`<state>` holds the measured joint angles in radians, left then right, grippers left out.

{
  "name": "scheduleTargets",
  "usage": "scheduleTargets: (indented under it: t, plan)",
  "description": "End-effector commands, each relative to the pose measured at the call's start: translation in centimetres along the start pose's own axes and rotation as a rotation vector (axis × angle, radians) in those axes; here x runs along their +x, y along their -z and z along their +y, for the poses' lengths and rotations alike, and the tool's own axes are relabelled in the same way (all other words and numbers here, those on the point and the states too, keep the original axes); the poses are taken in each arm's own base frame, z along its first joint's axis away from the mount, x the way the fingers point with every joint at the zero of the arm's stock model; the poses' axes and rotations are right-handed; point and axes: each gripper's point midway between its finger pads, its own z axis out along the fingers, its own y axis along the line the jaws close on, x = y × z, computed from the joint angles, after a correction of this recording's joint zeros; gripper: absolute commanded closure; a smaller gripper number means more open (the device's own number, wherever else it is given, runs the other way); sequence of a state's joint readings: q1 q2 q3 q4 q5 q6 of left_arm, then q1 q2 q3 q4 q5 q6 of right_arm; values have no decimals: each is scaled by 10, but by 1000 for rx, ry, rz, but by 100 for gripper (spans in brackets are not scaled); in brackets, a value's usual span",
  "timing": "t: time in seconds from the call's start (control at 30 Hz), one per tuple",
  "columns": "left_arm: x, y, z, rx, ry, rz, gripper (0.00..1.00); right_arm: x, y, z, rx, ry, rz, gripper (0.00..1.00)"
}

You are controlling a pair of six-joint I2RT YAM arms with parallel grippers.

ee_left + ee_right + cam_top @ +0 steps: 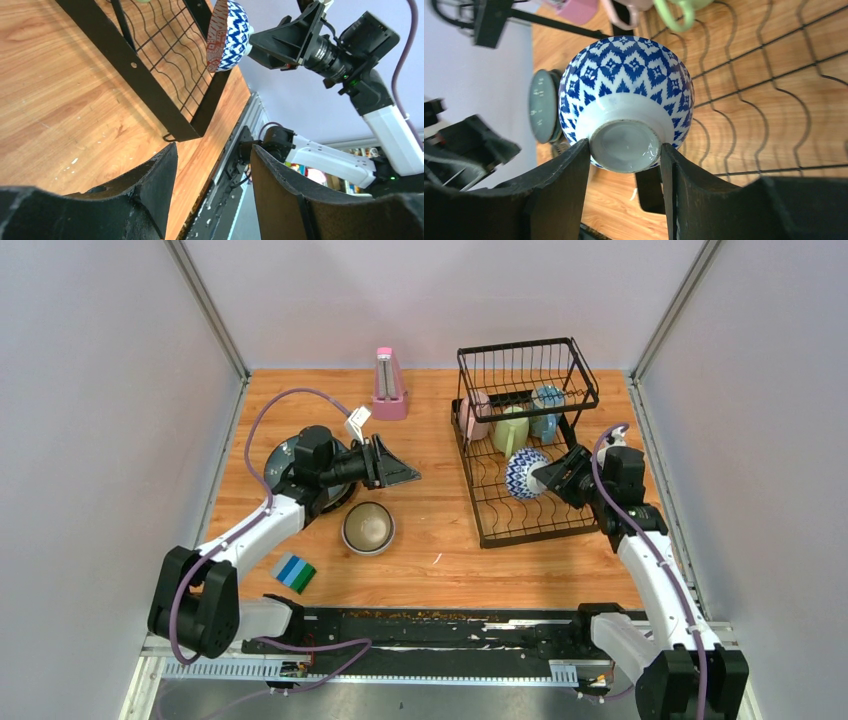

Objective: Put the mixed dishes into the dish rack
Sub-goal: Turn the bowl upside down on the dish rack.

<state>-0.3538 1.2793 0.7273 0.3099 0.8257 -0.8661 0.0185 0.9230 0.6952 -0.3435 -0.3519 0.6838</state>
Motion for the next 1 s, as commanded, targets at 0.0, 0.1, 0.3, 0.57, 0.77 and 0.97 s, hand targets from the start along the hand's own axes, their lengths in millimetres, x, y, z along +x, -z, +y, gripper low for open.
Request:
scheduleTargets:
  t: [0.0,0.1,0.3,0.57,0.77,0.97]
  plan:
    - [-16,7,-14,-21,-108,-34,37,-32,4,-6,99,95,-87,84]
    - [-17,9,-13,-47,-137,-34,37,-44,2,-15,172,119,-116,84]
    - [-15,11,-9,-75,-147,-18,37,-57,-12,-43,331,146,-102,84]
    - [-13,18,-1,-148,-177,-19,37,-67,-33,-67,451,140,-88,84]
    - [-13,25,6,-209,-197,-31,36,-70,-48,-74,477,141,-66,85]
    - [-14,27,6,-217,-205,-38,36,-77,-58,-79,497,135,-83,85]
